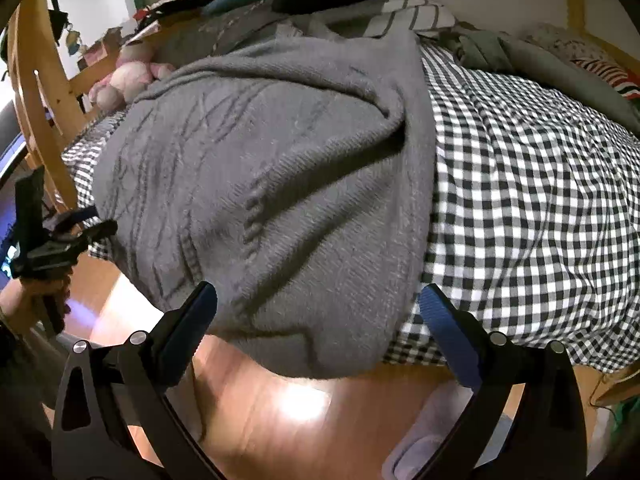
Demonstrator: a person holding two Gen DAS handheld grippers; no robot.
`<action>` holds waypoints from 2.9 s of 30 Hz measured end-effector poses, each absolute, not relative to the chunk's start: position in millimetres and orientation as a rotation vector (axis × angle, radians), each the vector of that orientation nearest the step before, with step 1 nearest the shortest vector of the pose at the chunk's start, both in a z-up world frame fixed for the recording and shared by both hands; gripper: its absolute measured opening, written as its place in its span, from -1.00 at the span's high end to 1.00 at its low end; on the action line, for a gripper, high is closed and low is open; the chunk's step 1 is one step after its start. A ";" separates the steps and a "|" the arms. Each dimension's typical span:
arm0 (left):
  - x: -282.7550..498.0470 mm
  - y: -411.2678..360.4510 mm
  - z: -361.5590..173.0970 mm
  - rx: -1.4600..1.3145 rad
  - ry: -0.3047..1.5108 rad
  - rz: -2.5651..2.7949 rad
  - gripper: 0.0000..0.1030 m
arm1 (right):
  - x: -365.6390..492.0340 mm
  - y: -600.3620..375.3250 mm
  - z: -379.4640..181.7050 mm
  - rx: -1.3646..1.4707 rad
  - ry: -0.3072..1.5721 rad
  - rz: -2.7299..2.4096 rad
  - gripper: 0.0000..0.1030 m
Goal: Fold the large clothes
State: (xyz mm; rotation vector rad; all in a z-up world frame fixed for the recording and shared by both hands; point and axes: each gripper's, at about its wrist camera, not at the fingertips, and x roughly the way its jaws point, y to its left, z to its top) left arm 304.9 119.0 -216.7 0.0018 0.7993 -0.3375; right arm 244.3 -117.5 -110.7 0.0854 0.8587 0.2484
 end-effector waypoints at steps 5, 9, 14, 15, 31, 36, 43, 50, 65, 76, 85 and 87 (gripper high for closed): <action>303.2 84.8 -188.4 -0.005 0.781 -0.542 -0.90 | 261.1 -129.0 -153.9 0.179 1.011 0.281 -0.93; 329.3 91.1 -192.7 -0.160 0.840 -0.539 -0.90 | 272.1 -137.6 -204.2 0.454 1.138 0.381 -0.25; 341.7 87.3 -183.1 -0.183 0.916 -0.497 -0.90 | 271.1 -136.4 -204.5 0.516 1.142 0.482 0.75; 343.0 84.2 -181.9 -0.199 0.924 -0.492 -0.90 | 269.4 -138.3 -198.2 0.571 1.125 0.536 0.75; 319.0 124.0 -223.5 -0.192 0.966 -0.461 -0.90 | 287.4 -166.8 -213.7 0.881 1.030 0.594 0.24; 336.2 118.2 -219.9 -0.294 0.980 -0.491 -0.90 | 288.1 -160.5 -216.8 0.844 0.985 0.660 -0.03; 337.2 125.0 -216.5 -0.335 0.979 -0.524 -0.90 | 283.0 -123.0 -233.9 0.646 1.108 0.689 -0.12; 313.8 144.7 -235.2 -0.184 0.945 -0.570 -0.90 | 291.2 -87.1 -272.2 0.495 1.184 0.718 0.69; 347.9 236.7 -186.9 -0.543 0.909 -0.501 -0.76 | 285.5 -171.2 -101.0 1.207 0.607 1.176 0.80; 275.5 240.2 -196.8 -0.879 0.841 -0.608 -0.88 | 420.5 -118.3 1.0 1.165 0.555 1.160 0.80; 283.2 178.2 -257.7 -1.215 0.836 -0.634 -0.89 | 434.6 -133.0 11.3 1.282 0.554 1.086 0.80; 298.9 179.9 -267.4 -1.208 0.841 -0.563 -0.89 | 435.5 -134.8 10.8 1.280 0.562 1.083 0.80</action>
